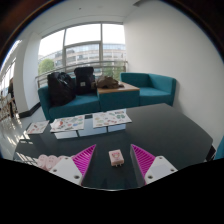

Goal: Unplug charger

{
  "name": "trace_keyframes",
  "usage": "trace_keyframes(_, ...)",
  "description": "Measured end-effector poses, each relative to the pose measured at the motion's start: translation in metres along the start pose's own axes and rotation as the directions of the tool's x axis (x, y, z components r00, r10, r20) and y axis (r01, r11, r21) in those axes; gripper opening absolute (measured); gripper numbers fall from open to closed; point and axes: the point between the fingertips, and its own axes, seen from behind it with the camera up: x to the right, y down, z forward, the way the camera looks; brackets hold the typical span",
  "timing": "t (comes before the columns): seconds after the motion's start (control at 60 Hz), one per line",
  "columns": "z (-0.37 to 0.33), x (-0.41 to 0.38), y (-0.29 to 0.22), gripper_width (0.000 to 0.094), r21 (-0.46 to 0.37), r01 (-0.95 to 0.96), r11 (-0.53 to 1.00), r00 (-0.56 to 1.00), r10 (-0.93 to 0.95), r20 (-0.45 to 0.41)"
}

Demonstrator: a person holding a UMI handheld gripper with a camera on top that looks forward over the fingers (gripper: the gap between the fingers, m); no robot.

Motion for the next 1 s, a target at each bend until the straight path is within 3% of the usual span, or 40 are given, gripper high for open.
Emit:
trace_keyframes(0.083, -0.041, -0.019, -0.031, 0.0765, 0.085, 0.012, 0.996, 1.000, -0.014, 0.022)
trace_keyframes(0.183, -0.088, -0.044, -0.050, 0.0833, 0.147, 0.026, 0.989, 0.998, -0.033, 0.045)
trace_keyframes(0.65, -0.196, -0.158, 0.052, 0.0847, 0.092, 0.132, 0.987, 0.967, -0.148, 0.208)
trace_keyframes(1.0, -0.227, -0.165, 0.051, 0.0843, 0.126, 0.128, 0.984, 0.964, -0.153, 0.218)
